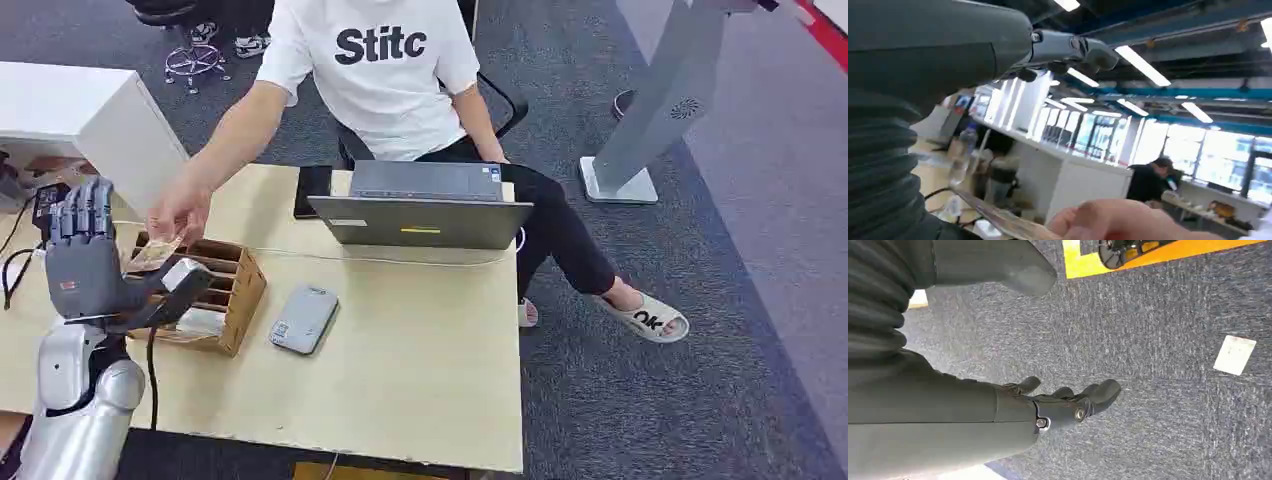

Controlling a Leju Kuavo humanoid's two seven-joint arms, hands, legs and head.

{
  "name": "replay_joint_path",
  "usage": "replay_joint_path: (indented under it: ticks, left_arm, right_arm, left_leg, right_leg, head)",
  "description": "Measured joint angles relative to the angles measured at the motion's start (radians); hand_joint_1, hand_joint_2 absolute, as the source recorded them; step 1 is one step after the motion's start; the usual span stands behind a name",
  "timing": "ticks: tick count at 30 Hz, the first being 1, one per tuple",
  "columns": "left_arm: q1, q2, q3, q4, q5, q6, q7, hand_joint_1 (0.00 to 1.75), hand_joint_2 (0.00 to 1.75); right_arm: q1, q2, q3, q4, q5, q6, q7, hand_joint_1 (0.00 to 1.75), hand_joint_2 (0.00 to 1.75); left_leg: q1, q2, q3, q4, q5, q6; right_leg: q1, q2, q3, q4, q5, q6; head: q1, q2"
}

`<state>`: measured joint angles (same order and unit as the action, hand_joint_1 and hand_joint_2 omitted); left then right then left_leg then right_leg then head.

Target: Pass the card to the sensor for recognition and then transmit it.

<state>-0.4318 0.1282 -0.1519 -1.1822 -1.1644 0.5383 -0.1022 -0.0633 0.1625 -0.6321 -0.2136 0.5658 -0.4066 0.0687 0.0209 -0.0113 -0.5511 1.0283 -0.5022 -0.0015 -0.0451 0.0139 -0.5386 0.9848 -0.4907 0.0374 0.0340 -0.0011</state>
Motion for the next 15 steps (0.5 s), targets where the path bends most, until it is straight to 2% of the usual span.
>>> replay_joint_path:
  ticks: [7, 15]
  left_arm:
    - [-0.071, 0.022, -0.134, 0.032, -0.180, 0.034, 0.086, 1.75, 1.75]
    - [-0.113, 0.027, -0.208, 0.048, -0.353, 0.090, 0.151, 1.75, 1.75]
  right_arm:
    - [-0.001, 0.003, 0.000, 0.002, 0.031, 0.008, 0.011, 0.00, 1.75]
    - [-0.004, 0.003, 0.000, 0.003, 0.074, 0.012, 0.024, 0.00, 1.75]
  left_leg:
    - [0.000, 0.000, -0.001, 0.000, 0.000, 0.000]
    - [0.000, 0.001, -0.002, 0.000, 0.000, 0.000]
  right_leg:
    - [0.000, 0.000, 0.000, 0.000, 0.000, 0.000]
    - [0.000, 0.002, -0.003, 0.000, 0.001, 0.000]
  head:
    - [0.000, 0.000]
    - [0.000, 0.000]
